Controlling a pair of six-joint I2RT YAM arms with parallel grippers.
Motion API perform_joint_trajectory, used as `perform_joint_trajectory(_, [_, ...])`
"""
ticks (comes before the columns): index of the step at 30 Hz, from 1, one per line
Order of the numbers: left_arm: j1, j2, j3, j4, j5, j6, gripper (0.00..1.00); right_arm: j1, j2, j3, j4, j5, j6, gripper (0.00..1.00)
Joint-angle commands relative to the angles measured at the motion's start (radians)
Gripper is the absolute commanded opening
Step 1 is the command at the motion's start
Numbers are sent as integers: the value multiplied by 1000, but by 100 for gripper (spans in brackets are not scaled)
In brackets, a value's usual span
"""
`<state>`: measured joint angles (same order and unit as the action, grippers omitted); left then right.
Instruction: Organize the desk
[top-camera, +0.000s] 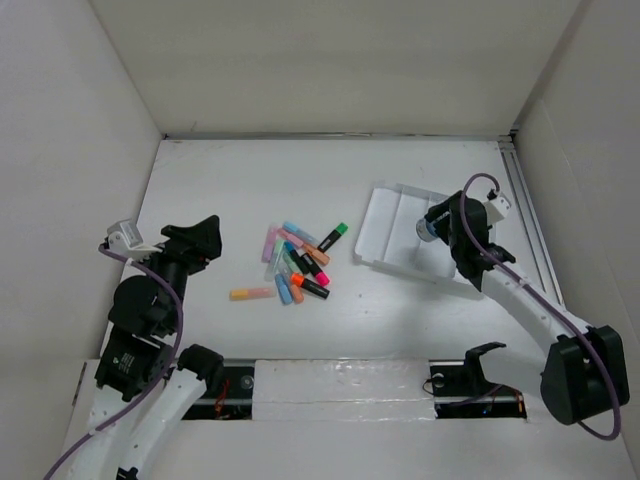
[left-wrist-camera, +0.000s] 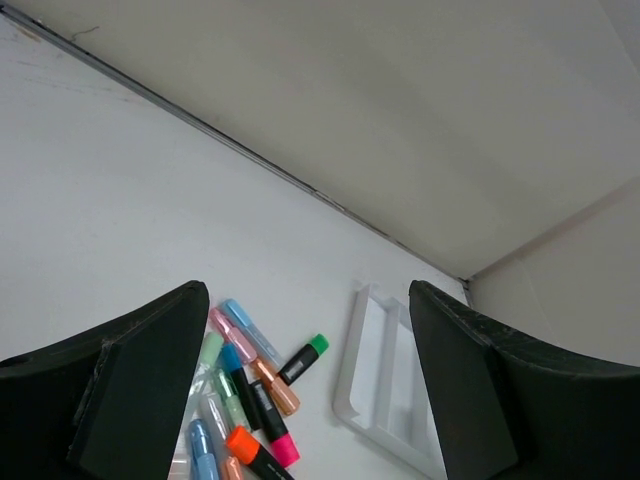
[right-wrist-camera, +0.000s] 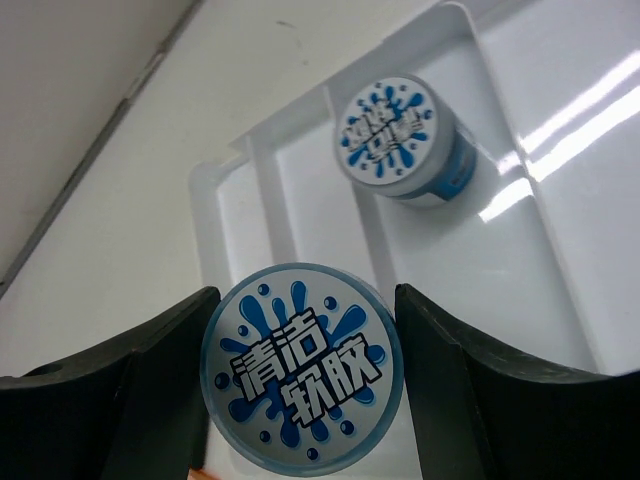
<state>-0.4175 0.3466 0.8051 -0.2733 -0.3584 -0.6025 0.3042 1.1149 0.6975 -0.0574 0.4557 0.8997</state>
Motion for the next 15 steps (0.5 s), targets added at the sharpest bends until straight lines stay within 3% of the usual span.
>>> perform_joint_trajectory(1, [-3,14,6,48,19,17,77,-49,28,11,4,-37,56,43])
perform_joint_trajectory(8, [-3,14,5,49,27,20,77,-181,34,26,-50,-60,10,45])
perform_joint_trajectory(15, [-3,11,3,52,27,21,77,-182,134,82,-81,-100,-24,48])
